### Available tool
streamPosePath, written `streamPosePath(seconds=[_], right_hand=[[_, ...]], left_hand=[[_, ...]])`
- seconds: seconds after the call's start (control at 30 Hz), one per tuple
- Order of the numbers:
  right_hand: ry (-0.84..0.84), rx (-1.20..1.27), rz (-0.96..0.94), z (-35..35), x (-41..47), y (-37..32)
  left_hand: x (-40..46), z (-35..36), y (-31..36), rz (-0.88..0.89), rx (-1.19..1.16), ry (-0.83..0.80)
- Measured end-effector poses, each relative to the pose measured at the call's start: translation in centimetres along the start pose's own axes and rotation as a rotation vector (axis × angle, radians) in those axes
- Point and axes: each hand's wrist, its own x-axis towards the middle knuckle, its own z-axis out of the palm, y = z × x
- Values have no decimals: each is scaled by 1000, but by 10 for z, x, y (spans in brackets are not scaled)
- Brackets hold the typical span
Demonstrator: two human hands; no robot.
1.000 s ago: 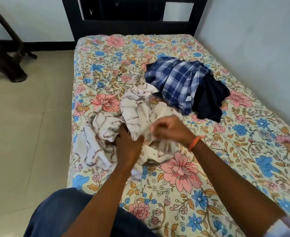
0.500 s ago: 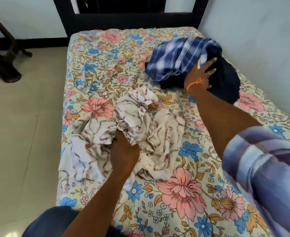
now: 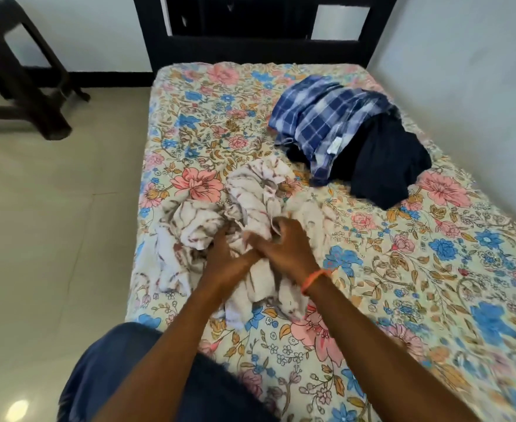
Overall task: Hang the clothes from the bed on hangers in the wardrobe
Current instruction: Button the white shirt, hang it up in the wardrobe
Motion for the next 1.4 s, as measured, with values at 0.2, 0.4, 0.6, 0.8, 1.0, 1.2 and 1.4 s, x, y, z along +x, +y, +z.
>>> streamPosePath(seconds=[0.2, 0.4, 0.6, 0.8, 1.0, 1.2, 1.4], right_hand=[[139, 485, 237, -15, -4, -22], [35, 499, 157, -49, -7, -28], [-294, 273, 120, -63, -24, -42], [-78, 396, 322, -62, -15, -26], [-18, 484, 409, -57, -7, -19], [77, 689, 425, -55, 8, -19], [274, 650, 222, -58, 17, -29]], left_hand=[[-39, -36, -3, 86, 158, 39], [-56, -49, 0, 75, 1060, 266], [-44, -27, 8, 233, 812, 264], [14, -29, 21, 12, 487, 217], [60, -28, 27, -148, 177, 292], [79, -53, 93, 73, -92, 252], [75, -73, 147, 227, -21, -45]])
